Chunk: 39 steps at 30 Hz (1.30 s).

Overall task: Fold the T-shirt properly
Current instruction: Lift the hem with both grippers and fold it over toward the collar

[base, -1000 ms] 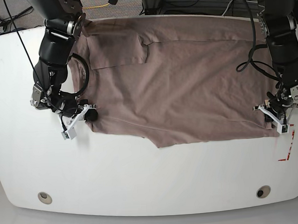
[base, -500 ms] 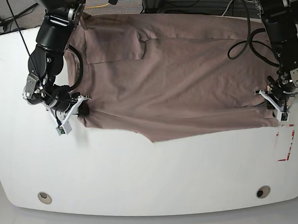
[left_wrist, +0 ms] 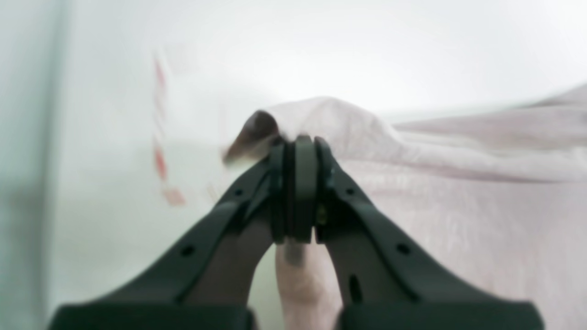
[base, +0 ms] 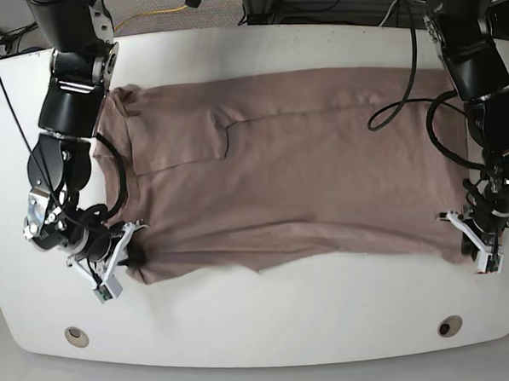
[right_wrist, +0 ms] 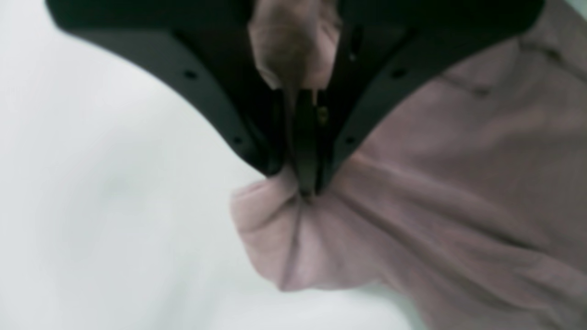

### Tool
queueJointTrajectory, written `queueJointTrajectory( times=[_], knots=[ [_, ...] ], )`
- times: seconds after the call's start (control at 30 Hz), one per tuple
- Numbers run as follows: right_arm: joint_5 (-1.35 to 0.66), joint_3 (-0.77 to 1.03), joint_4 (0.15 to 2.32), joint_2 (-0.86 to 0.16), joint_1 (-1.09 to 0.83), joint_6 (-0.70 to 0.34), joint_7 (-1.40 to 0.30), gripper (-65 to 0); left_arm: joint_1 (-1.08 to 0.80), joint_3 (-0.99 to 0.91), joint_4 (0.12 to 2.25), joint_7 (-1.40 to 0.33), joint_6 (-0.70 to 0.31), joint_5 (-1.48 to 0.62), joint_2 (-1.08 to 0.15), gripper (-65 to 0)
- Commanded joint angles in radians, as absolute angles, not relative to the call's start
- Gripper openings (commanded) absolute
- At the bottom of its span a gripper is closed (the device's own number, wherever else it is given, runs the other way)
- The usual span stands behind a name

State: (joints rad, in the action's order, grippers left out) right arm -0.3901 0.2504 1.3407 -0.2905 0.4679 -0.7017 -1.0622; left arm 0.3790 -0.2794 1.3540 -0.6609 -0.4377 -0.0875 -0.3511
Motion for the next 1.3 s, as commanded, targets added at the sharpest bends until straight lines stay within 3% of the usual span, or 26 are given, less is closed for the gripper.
queueJointTrajectory(
  times=[0.0,0.23,0.57,0.77,0.97,1.27],
  knots=[
    [-0.403,0.22,1.362,-0.326,0.573,-0.698,-1.049,-65.0,0.446,-0.286,1.438,-0.685,-0.427,-0.087,-0.369,-65.0],
    [-0.404,0.157,1.365,-0.398,0.769,-0.698,-1.106,-65.0,0.593,-0.288,1.618,-0.822,-0.427,-0.087,-0.369,-65.0],
    [-0.406,0.067,1.377,-0.446,1.064,-0.698,-1.201,-65.0,0.822,-0.363,1.687,-0.912,-0.427,-0.087,-0.374,-65.0],
    [-0.406,0.068,1.461,-0.479,1.092,-0.698,-1.257,-65.0,0.839,-0.372,1.771,-0.99,-0.456,-0.087,-0.377,-65.0],
    [-0.406,0.093,1.57,-0.487,0.924,-0.698,-1.265,-65.0,0.707,-0.424,1.781,-0.992,-0.555,-0.087,-0.372,-65.0],
    [-0.512,0.291,1.716,-0.476,0.453,-0.698,-1.259,-65.0,0.4,-0.522,1.788,-0.926,-0.667,-0.087,-0.371,-65.0]
  ],
)
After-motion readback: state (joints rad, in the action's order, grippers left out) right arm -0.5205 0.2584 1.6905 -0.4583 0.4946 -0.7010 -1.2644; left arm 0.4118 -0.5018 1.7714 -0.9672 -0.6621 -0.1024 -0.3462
